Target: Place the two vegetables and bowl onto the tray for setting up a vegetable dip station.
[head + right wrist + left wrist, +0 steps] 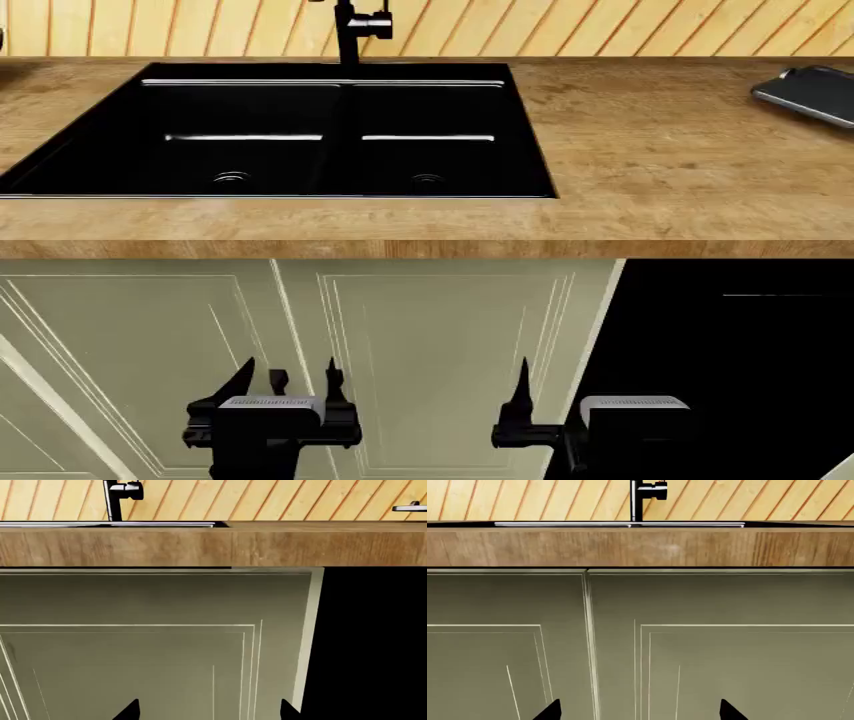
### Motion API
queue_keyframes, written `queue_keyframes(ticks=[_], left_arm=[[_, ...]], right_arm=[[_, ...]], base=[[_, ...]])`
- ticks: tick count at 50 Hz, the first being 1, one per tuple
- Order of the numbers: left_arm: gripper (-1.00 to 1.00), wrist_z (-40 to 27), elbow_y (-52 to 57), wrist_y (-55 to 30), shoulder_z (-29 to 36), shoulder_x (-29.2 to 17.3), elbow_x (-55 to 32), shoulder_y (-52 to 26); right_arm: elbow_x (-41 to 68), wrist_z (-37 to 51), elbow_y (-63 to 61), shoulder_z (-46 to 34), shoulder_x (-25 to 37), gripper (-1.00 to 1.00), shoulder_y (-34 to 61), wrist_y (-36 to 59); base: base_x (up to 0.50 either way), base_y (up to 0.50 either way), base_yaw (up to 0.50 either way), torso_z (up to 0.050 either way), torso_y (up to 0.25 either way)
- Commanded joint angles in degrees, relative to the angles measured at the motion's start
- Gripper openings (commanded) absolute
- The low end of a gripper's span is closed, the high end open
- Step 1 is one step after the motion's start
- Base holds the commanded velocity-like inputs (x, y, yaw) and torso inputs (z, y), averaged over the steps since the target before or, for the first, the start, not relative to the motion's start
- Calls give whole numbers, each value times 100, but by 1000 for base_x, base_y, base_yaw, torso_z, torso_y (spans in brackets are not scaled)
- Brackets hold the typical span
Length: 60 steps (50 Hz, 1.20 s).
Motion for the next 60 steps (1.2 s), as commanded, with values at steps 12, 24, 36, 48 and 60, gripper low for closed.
queue_keyframes(ticks=[12, 24, 36, 48, 60], left_arm=[[100, -308, -5, -11, 282, -280, -299, -37], [100, -423, -51, 52, 403, -388, -408, -35], [100, -550, 101, -34, 505, -465, -483, 11], [100, -596, -132, 163, 573, -552, -578, -37], [100, -703, -4, 84, 665, -621, -640, -12]], right_arm=[[267, 310, -24, -350, 252, 100, 13, -66], [469, 412, 37, -461, 362, 100, 56, -56], [563, 499, 6, -568, 454, 100, 46, -59], [653, 557, 34, -649, 524, 100, 69, -58], [742, 631, -3, -743, 601, 100, 63, -46]], base=[[0, -46, 0, 0, 0], [0, -500, 0, 0, 0], [0, -500, 0, 0, 0], [0, -500, 0, 0, 0], [0, -500, 0, 0, 0]])
